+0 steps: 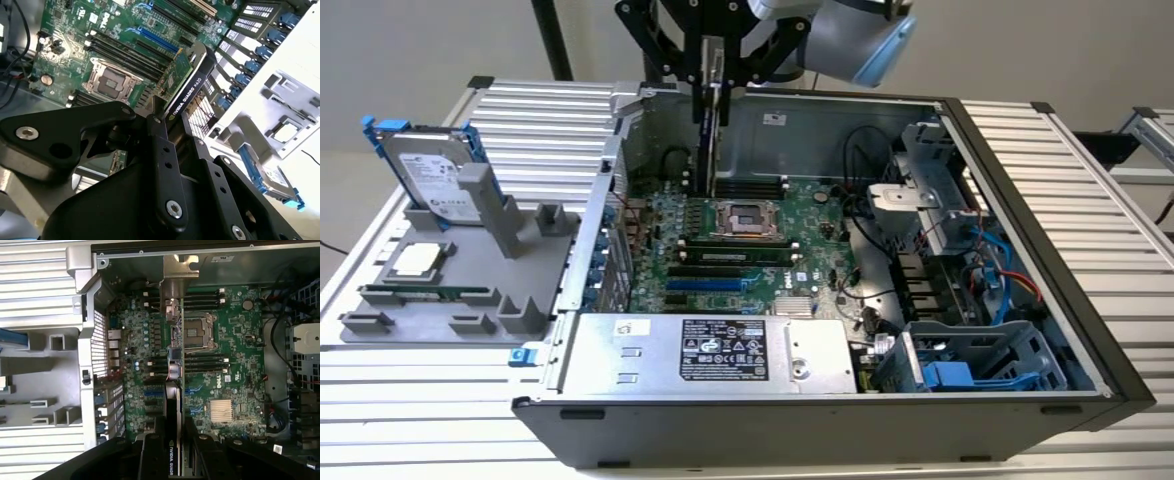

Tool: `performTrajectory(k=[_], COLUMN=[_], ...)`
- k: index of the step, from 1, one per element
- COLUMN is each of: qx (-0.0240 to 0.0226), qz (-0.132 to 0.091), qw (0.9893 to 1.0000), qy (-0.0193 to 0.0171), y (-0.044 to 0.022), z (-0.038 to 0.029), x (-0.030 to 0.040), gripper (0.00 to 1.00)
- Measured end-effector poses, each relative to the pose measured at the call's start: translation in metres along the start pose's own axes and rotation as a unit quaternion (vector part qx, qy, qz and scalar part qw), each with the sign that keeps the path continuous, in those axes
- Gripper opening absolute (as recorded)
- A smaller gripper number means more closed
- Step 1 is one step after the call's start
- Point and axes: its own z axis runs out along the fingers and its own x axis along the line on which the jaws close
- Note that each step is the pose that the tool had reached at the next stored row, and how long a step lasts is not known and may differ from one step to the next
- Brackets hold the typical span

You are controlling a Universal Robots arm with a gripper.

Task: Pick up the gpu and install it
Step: 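Pick up the gpu and move the gpu toward the slot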

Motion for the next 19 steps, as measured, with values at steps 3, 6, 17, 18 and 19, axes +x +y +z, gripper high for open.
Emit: performTrajectory(k=[3, 6, 17, 18, 19], qx=[0.0000, 0.0000, 0.0000, 0.0000, 0.0000], qz=[0.000, 0.000, 0.000, 0.000, 0.000], qw=[1.0000, 1.0000, 1.0000, 1.0000, 1.0000], qy=[0.0002, 0.0003, 0.0003, 0.0003, 0.0003], y=[0.0002, 0.0003, 0.0005, 0.0005, 0.0005], z=[0.0000, 0.0000, 0.0000, 0.0000, 0.0000], x=[-0.0024, -0.0040, -0.0067, -0.0069, -0.0071], gripper=[0.00, 0.00, 0.00, 0.00, 0.00])
